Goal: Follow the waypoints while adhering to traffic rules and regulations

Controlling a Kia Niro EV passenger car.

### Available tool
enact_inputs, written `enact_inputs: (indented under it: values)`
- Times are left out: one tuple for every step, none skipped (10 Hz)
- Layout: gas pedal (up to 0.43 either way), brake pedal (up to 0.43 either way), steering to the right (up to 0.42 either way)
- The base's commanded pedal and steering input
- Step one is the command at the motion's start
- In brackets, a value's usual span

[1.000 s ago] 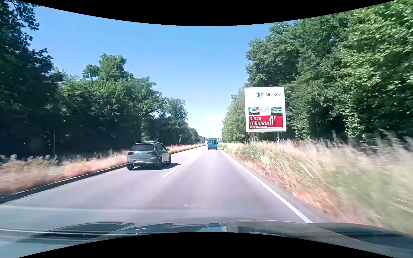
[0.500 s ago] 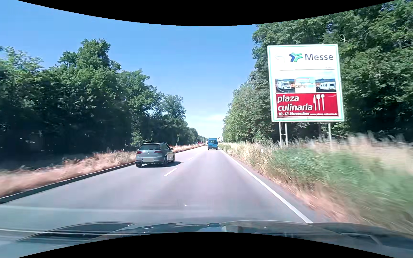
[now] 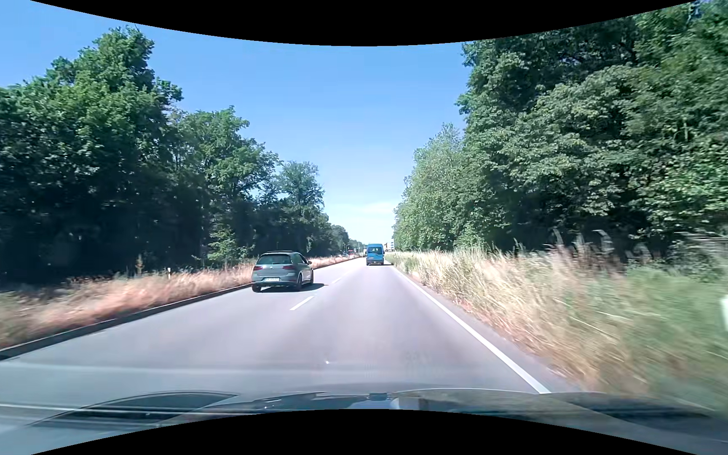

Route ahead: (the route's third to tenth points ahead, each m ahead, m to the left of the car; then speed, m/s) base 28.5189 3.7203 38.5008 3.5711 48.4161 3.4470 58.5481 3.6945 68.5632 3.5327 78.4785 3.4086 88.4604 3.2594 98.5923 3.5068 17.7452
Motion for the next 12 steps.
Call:
enact_inputs:
  values:
    - [0.118, 0.000, -0.001]
    - [0.118, 0.000, -0.001]
    - [0.118, 0.000, -0.001]
    - [0.118, 0.000, -0.001]
    - [0.118, 0.000, -0.001]
    - [0.118, 0.000, -0.001]
    - [0.118, 0.000, -0.001]
    - [0.118, 0.000, -0.001]
    - [0.118, 0.000, -0.001]
    - [0.118, 0.000, -0.001]
    - [0.118, 0.000, -0.001]
    - [0.118, 0.000, -0.001]
